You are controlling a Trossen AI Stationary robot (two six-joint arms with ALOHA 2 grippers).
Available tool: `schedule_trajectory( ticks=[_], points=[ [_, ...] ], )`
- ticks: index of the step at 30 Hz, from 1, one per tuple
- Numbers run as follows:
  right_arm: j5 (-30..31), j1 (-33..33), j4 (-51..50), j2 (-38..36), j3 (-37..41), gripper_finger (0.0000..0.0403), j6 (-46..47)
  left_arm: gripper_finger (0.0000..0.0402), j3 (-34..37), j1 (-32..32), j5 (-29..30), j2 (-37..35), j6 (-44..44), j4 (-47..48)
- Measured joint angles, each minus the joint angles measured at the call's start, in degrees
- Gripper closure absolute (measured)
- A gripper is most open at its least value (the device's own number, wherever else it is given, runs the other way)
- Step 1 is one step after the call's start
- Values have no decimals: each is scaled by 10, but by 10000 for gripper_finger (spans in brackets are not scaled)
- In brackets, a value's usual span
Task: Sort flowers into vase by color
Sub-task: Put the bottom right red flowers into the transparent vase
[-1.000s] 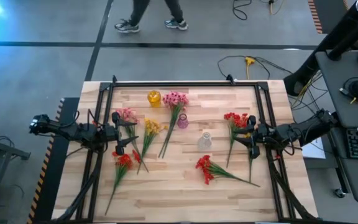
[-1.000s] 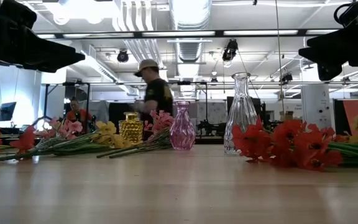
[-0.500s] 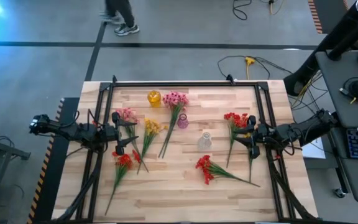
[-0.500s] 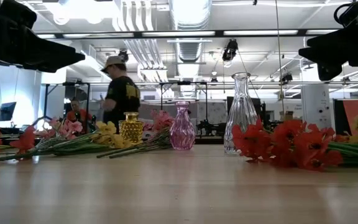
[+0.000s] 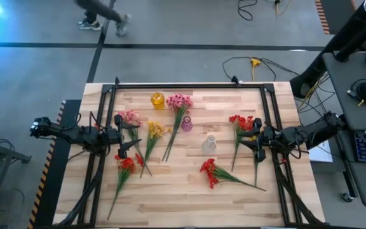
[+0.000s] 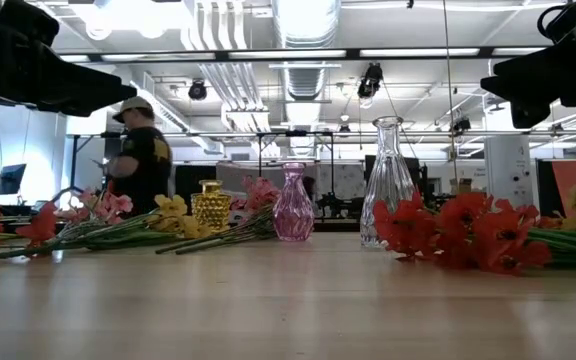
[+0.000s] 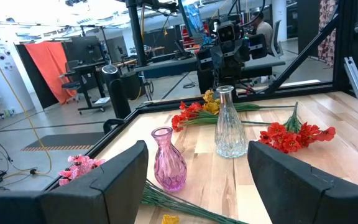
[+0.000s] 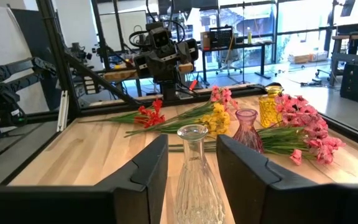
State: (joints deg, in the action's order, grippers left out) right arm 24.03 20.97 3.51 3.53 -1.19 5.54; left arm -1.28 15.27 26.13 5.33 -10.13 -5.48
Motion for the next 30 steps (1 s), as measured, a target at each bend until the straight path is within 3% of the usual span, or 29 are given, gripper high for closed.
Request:
schedule_trajectory(
  ticks=[21,23,27,30],
  points=[
    [0,0,15,0,0,274,111,144,0,0,0,0,5,-1],
    [0,0,16,0,0,272,111,144,0,0,-2,0,53,-7],
    [0,0,28,0,0,266,130,144,0,0,-10,0,274,-41],
    [2,0,28,1,0,263,142,144,0,0,6,0,354,-57]
  ],
)
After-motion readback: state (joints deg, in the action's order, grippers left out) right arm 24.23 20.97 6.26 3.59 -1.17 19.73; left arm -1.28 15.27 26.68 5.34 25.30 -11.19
